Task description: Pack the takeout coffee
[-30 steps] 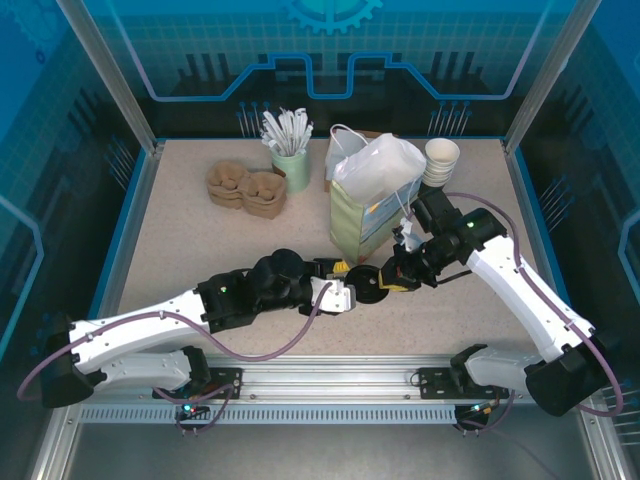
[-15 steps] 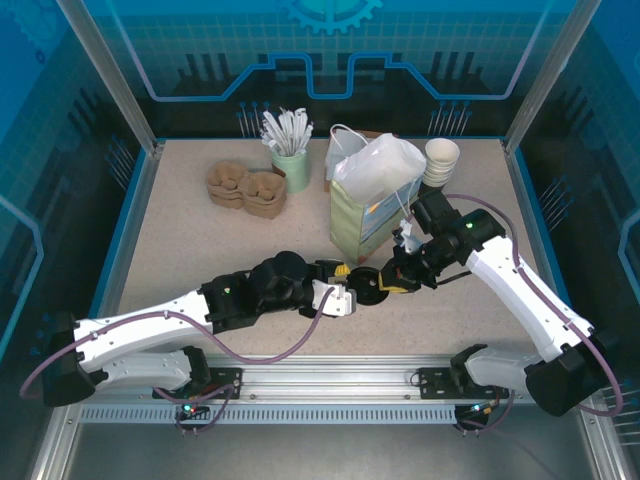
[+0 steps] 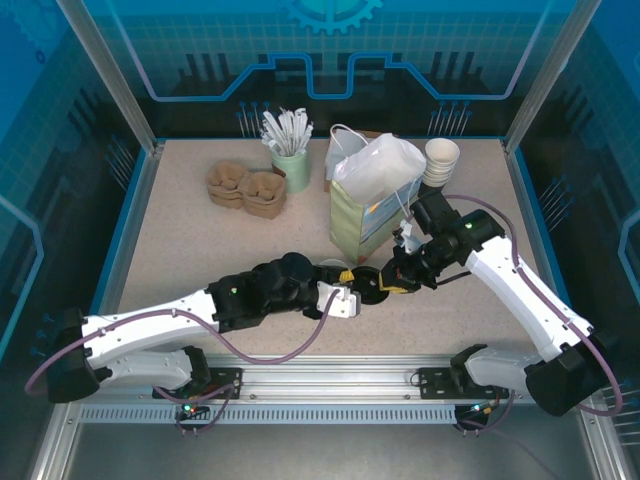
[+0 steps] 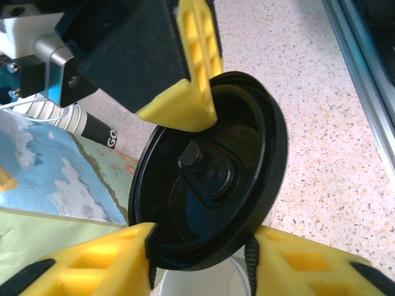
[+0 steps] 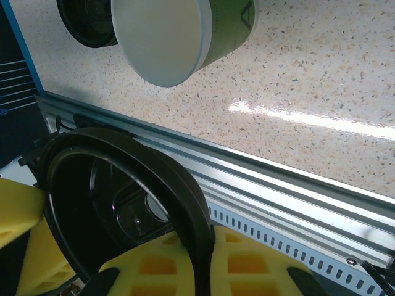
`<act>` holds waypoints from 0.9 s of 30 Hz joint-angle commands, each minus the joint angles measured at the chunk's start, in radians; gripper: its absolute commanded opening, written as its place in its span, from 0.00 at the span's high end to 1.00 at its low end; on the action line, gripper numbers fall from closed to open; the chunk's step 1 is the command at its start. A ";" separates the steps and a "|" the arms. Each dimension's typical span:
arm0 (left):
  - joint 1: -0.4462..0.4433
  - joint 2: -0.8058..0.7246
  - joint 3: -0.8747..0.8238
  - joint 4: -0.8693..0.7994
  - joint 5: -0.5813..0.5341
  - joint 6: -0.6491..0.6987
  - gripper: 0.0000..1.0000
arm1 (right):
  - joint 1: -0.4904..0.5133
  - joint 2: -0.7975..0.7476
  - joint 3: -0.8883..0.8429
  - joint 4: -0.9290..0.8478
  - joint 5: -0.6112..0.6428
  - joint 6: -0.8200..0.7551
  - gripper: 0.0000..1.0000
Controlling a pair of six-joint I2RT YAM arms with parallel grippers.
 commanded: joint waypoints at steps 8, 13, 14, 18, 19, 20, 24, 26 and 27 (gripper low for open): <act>-0.017 0.005 0.006 0.035 0.021 0.000 0.73 | 0.018 0.004 0.009 0.001 -0.029 0.014 0.99; -0.016 0.012 0.020 0.019 0.020 -0.028 0.80 | 0.018 0.001 0.021 0.005 -0.027 0.014 0.92; -0.016 0.021 0.034 -0.002 0.020 -0.046 0.80 | 0.018 -0.002 0.022 0.007 -0.025 0.014 0.91; -0.015 0.064 0.093 -0.094 0.012 -0.083 0.87 | 0.018 -0.008 0.029 0.011 -0.019 0.016 0.87; -0.014 0.070 0.096 -0.096 0.008 -0.089 0.88 | 0.018 -0.008 0.029 0.013 -0.018 0.016 0.86; -0.011 0.073 0.097 -0.096 0.006 -0.094 0.88 | 0.018 -0.008 0.030 0.013 -0.018 0.016 0.85; -0.001 0.071 0.097 -0.083 0.012 -0.124 0.90 | 0.015 -0.012 0.036 0.016 -0.008 0.017 0.79; 0.006 0.067 0.095 -0.072 0.013 -0.147 0.92 | 0.012 -0.017 0.038 0.019 -0.001 0.019 0.75; 0.013 0.067 0.097 -0.072 0.017 -0.163 0.92 | 0.009 -0.019 0.040 0.020 0.006 0.020 0.73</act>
